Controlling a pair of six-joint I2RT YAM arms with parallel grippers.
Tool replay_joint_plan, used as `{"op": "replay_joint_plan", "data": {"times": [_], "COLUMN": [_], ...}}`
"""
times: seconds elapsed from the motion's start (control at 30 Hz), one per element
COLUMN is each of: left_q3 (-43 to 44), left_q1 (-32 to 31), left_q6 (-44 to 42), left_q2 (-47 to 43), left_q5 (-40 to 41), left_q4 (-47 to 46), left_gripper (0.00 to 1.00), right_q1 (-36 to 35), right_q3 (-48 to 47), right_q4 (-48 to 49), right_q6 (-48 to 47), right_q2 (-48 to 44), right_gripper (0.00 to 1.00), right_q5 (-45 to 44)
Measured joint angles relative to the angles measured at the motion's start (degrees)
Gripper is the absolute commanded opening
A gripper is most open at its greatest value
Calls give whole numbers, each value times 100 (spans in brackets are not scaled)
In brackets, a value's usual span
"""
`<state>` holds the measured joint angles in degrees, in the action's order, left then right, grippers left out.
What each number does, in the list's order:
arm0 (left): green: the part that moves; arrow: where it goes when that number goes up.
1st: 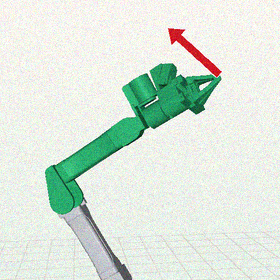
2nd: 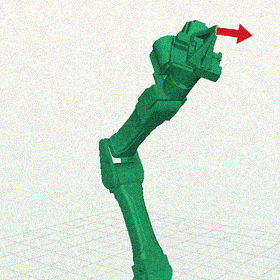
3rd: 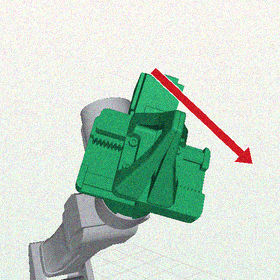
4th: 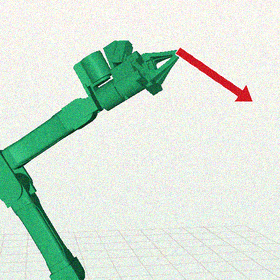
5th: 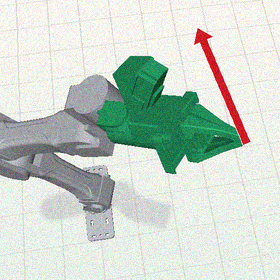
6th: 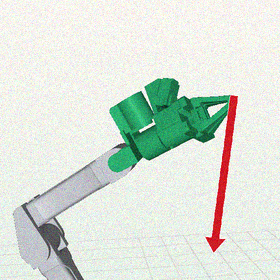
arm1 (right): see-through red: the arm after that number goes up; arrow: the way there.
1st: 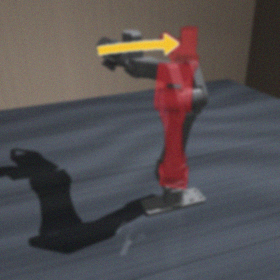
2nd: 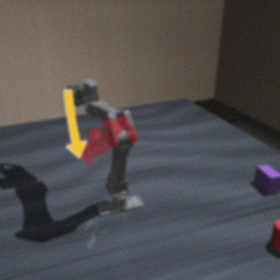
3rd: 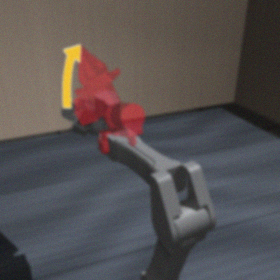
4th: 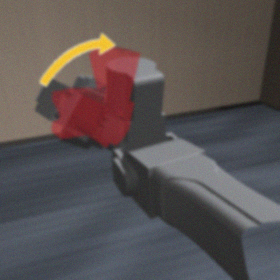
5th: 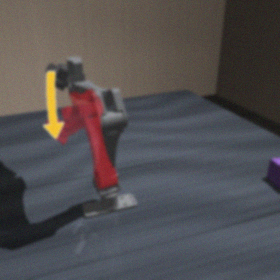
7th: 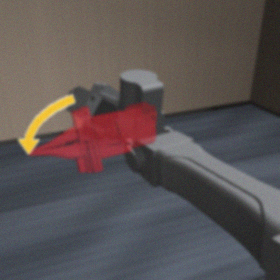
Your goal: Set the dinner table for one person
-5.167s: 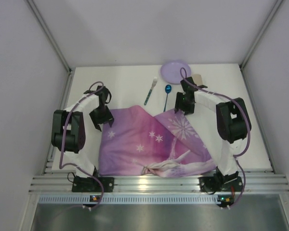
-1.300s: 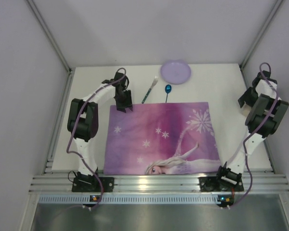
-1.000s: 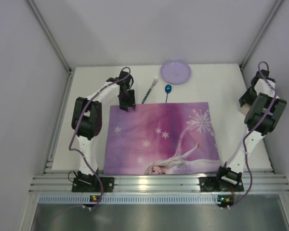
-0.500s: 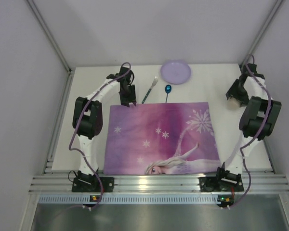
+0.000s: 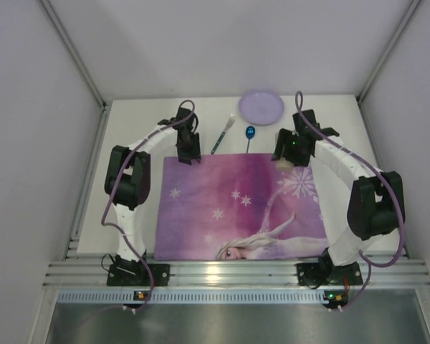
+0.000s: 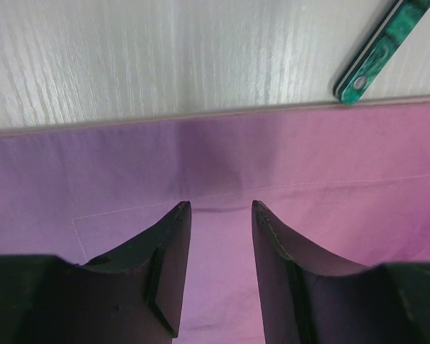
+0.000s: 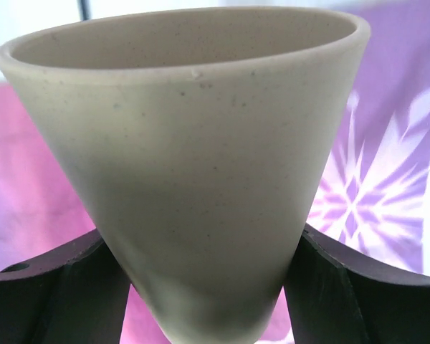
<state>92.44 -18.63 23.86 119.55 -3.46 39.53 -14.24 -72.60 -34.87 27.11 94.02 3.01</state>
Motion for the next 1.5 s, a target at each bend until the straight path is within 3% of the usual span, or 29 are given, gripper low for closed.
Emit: {"op": "replay_joint_plan", "data": {"times": [0.13,0.2,0.3,0.33,0.4,0.43,0.47,0.7,0.97,1.27,1.5], "left_q3": [-516,-695,-837,-855,-866,-868,-868,-973,-992,-1353,-1381], "left_q1": [4,9,15,17,20,22,22,20,22,28,37], "left_q6": [0,2,11,20,24,24,26,24,22,22,22], "left_q2": [-208,-275,-330,-345,-356,-358,-361,-546,-807,-986,-1021], "left_q5": [-39,-79,-157,-179,-221,-234,-256,-313,-289,-199,-140], "left_q4": [-247,-334,-442,-472,-529,-555,-584,-654,-662,-643,-654], "left_gripper": [44,44,43,43,43,43,43,43,42,42,42], "right_q1": [-321,-507,-730,-772,-824,-831,-833,-844,-841,-841,-844], "right_q3": [439,566,616,616,605,570,494,-1130,-3272,-3436,-3016], "right_q4": [-407,-629,-920,-970,-1040,-1108,-1217,-2140,-2339,-2326,-2299], "right_q6": [262,372,474,494,509,492,442,-365,-1246,-1606,-1574], "right_q2": [0,0,2,15,83,157,243,699,1250,2684,2468], "right_gripper": [2,10,52,71,83,96,100,100,100,100,100], "right_q5": [125,282,518,573,693,758,796,850,885,1187,1443]}}
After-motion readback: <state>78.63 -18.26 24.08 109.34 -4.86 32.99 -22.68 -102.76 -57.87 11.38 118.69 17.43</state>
